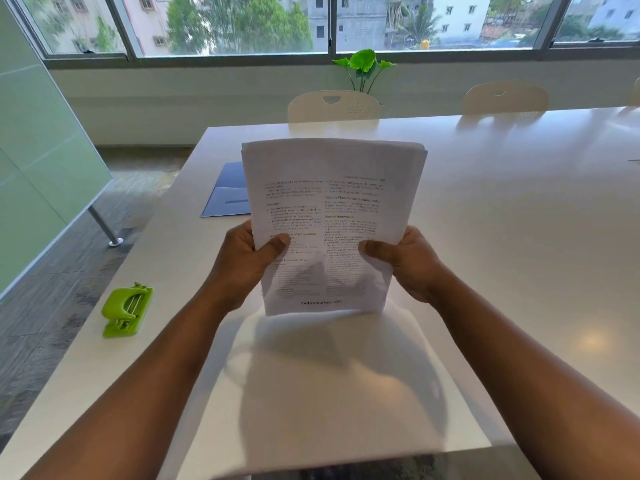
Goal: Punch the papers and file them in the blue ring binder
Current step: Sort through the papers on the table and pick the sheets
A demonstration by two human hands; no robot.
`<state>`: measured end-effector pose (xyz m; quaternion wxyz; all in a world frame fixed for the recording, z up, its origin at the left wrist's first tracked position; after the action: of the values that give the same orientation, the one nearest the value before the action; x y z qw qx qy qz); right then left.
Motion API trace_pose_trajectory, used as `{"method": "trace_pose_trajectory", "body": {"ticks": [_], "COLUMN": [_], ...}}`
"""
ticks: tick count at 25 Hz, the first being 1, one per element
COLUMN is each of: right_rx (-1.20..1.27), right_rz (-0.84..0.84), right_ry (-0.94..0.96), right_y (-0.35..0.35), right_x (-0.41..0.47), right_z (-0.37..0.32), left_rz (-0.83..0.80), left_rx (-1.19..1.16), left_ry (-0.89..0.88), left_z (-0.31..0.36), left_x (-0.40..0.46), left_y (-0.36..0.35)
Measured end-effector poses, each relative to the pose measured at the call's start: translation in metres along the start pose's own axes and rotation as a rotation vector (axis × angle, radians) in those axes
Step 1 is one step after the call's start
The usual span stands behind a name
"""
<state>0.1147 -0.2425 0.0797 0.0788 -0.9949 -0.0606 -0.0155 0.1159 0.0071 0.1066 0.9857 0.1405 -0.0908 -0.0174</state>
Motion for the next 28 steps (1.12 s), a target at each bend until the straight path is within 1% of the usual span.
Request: {"method": "trace_pose_trajectory", "body": {"ticks": [3,5,9,15,20,25,28], "right_rx": [-0.029,-0.034,-0.079,-0.072,-0.088,-0.115,-0.157], "right_rz": [0.003,0.003,0.052,0.031,0.060,0.015,-0.023], "right_ry": [0.052,0.056,0.023,0.015,0.000,0.028,0.024], "right_y": [-0.004,-0.006,-0.001,-0.001,0.002,-0.004,-0.009], "right_x": [-0.001,-0.002,-0.003,-0.006,-0.008,-0.010,-0.009], "right_z": [-0.010,-0.006,0.010,0.017,0.029,0.019,0.011], "left_rz": [0.000,-0.007,-0.014,-0.018,-0.050,-0.041,-0.079], "left_rx": [-0.117,-0.141,-0.141,-0.118,-0.127,-0.088,-0.126], "left_ry": [-0.020,-0.020,0.028,0.056,0.061,0.084,0.145], "left_z": [-0.002,-0.006,-0.019,-0.029,-0.034,-0.034,-0.036], "left_x": [0.002,0.002,-0.002,-0.001,-0.001,0.002,0.003], "left_y": [0.003,-0.002,-0.015,-0.023,-0.026,-0.021,-0.020]}}
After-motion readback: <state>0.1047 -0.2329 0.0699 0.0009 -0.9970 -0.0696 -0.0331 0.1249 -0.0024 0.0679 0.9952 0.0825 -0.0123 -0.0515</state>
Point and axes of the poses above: each hand's wrist, its own x-axis towards the middle knuckle, its own y-axis out of the back of the hand, z = x × y, the point moved 9 cm from there along x, towards the middle knuckle, and after that the axes turned 3 degrees about x, right-handed, at the moved point
